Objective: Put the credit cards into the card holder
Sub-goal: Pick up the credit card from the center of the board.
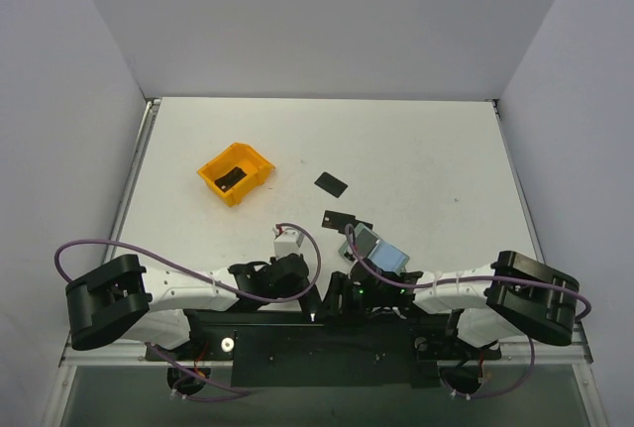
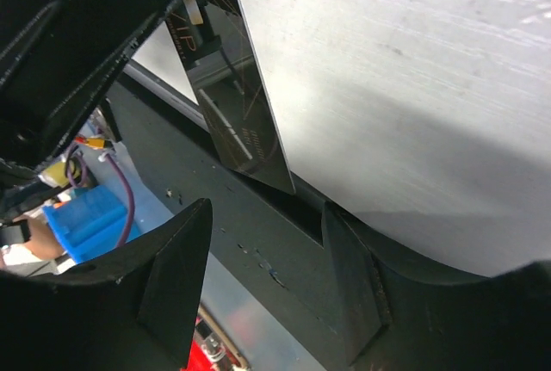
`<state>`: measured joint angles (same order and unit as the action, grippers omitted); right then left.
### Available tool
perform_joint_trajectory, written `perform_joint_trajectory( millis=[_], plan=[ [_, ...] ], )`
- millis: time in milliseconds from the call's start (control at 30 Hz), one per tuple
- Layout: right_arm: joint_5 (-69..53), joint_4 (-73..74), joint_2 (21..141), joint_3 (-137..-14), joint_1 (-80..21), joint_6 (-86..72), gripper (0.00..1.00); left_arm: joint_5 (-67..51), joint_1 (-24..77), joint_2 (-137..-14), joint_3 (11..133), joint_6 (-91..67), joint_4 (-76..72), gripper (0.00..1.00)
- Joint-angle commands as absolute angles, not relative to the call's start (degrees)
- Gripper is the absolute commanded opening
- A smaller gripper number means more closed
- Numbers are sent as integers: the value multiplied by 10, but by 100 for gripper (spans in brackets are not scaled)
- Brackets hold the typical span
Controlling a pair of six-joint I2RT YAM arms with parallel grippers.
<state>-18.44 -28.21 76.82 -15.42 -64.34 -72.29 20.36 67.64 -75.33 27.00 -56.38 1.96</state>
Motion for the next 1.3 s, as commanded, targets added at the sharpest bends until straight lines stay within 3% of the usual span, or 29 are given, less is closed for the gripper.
perform_joint_trajectory(
  millis=[0,433,500,633,767,900,1000,1267],
  plan=[
    [-171,-322,802,-143,-620,-738,49,198,692,-761,246,-577,71,21],
    [-176,-466,867,-90,-584,-797,39,213,727,-754,232,-623,82,21],
    [-178,-477,874,-91,-584,-797,34,214,730,-753,230,-628,82,21],
    [-183,-489,868,-96,-584,-787,10,221,730,-746,236,-631,97,21],
    [-180,-468,830,-106,-584,-763,0,258,728,-703,265,-628,161,24],
    [-167,-359,777,-139,-585,-723,0,285,711,-640,287,-602,192,33],
    [-159,-302,757,-160,-586,-698,1,279,687,-621,282,-588,191,34],
    [-185,-283,748,-150,-598,-701,30,258,663,-614,265,-570,174,34]
  ],
)
